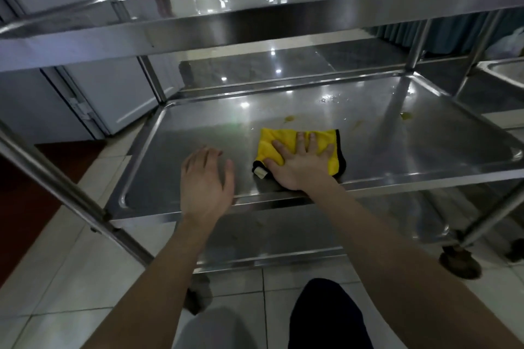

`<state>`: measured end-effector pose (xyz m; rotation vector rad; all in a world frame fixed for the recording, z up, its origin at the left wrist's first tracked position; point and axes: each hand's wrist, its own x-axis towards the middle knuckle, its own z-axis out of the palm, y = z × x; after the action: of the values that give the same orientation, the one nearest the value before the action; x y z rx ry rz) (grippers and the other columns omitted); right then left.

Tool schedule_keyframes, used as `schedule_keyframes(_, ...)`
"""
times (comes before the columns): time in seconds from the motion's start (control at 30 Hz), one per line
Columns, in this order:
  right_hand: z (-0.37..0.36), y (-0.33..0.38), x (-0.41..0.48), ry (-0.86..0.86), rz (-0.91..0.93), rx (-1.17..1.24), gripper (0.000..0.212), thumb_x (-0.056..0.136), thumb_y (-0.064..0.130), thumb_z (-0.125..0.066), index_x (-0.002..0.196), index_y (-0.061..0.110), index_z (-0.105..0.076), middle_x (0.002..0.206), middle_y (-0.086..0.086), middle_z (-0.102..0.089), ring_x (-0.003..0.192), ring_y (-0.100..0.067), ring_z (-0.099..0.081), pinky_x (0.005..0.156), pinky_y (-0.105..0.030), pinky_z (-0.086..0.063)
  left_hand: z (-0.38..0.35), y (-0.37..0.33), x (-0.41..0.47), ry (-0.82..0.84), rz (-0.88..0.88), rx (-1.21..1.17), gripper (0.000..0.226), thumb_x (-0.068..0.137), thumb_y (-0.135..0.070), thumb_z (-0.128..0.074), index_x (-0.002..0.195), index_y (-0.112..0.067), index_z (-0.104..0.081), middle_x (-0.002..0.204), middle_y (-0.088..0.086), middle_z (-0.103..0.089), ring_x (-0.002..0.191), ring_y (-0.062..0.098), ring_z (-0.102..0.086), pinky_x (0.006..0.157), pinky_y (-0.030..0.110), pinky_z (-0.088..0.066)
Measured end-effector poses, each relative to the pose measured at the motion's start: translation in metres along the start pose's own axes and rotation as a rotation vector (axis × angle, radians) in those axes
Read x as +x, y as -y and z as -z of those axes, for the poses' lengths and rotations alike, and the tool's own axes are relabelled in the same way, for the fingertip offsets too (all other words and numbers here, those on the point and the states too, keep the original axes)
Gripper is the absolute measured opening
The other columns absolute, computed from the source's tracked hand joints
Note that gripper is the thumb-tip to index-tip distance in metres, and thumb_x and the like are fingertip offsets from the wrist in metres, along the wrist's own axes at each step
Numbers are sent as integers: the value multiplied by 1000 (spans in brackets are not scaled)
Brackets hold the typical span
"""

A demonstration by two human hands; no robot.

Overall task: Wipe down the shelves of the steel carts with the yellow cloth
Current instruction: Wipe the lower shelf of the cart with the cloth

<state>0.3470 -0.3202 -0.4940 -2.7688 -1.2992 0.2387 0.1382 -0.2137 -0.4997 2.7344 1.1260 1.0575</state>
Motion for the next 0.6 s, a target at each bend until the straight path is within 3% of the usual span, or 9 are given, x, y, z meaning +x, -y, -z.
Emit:
schedule_keyframes(0.17,4,36,31,-4,4,-10,81,94,87,-14,167,53,-2,177,-21,14,159,-53,19,107,-89,13,-7,20,27,201,14,29,57,107,-41,-35,145,-7,-60,147,20,-62,149,37,-48,126,52,-33)
schedule_keyframes(0.37,11,69,83,16,139,-22,81,92,89,-16,166,57,-10,180,-6,7,163,-44,13,111,-86,14,-15,40,46,292,27,98,63,107,-43,-30,156,-10,-52,160,18,-53,156,32,-40,130,47,-26)
schedule_keyframes(0.47,11,36,94,17,155,17,81,89,90,-15,164,61,-9,181,5,5,166,-31,9,121,-76,10,-17,46,51,328,52,98,54,112,-41,-39,158,-14,-48,164,15,-49,158,30,-36,131,47,-25)
schedule_keyframes(0.6,27,-74,95,6,-67,-19,80,89,93,-11,162,64,-3,180,10,5,167,-25,3,126,-70,5,-17,45,55,412,79,127,66,105,-50,-31,153,-10,-53,158,16,-52,147,35,-47,126,47,-33)
